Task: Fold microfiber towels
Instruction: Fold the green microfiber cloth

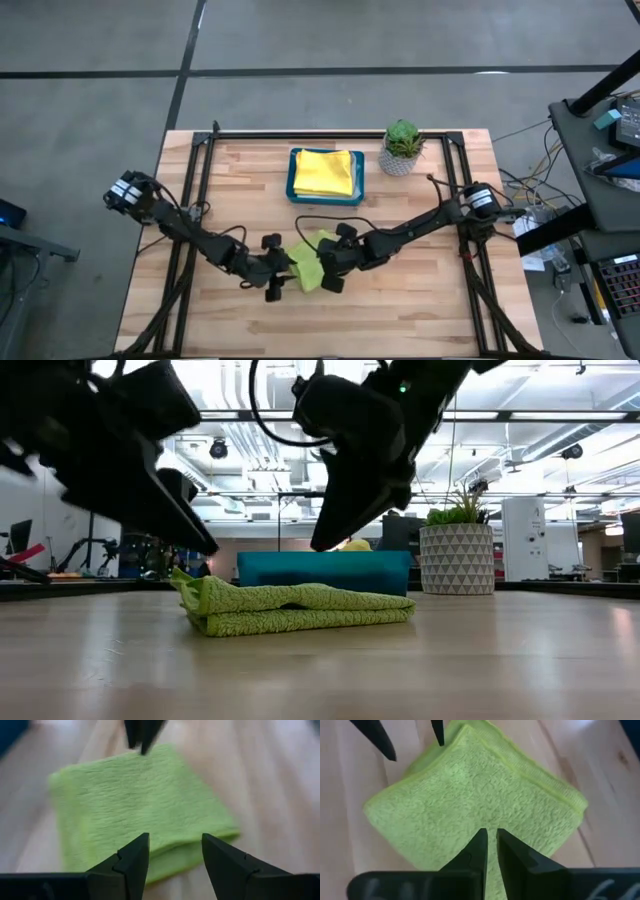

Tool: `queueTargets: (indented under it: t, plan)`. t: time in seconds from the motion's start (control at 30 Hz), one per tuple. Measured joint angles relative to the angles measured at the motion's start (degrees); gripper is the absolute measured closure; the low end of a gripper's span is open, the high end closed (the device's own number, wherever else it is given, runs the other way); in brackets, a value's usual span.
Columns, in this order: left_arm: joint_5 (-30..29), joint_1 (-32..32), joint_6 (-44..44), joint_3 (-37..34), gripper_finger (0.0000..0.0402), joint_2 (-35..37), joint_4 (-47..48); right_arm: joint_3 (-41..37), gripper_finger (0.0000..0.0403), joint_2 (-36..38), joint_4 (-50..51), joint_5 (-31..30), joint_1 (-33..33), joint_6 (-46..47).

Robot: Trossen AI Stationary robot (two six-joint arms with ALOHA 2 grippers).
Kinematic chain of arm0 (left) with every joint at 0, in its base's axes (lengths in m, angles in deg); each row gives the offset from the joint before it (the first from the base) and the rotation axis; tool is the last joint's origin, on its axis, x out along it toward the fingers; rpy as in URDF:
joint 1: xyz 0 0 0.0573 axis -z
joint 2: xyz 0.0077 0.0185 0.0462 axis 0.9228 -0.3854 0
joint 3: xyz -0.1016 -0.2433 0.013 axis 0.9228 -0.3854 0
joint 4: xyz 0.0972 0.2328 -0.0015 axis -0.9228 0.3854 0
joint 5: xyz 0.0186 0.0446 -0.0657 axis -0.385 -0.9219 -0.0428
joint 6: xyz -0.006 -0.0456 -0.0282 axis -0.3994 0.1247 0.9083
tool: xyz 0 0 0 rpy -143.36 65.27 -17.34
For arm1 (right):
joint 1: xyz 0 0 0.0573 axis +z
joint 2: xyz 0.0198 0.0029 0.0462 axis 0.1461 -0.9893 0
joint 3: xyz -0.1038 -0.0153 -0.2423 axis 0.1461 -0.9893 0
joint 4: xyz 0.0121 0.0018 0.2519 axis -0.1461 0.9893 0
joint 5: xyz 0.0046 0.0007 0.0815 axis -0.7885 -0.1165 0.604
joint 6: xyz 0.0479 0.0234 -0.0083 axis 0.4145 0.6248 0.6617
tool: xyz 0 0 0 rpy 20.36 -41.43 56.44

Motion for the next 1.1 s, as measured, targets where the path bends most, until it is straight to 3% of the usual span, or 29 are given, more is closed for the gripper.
queueTargets:
  t: [0.23,0.57,1.1]
  plan:
    - [-1.51,-0.51,-2.17,0.16,0.0235,0.95,4.35,-1.33,0.0343,-0.02,-1.99,-0.17,-0.51,-6.81]
    - [-2.21,-2.36,-14.87,0.13,0.0235,4.55,9.06,-5.21,0.0272,-0.02,-9.01,-0.55,-0.91,-10.37]
    - [2.94,-6.67,-15.46,-0.02,0.0235,-0.39,8.77,-5.61,0.0224,-0.07,-9.33,-0.62,-0.9,-10.16]
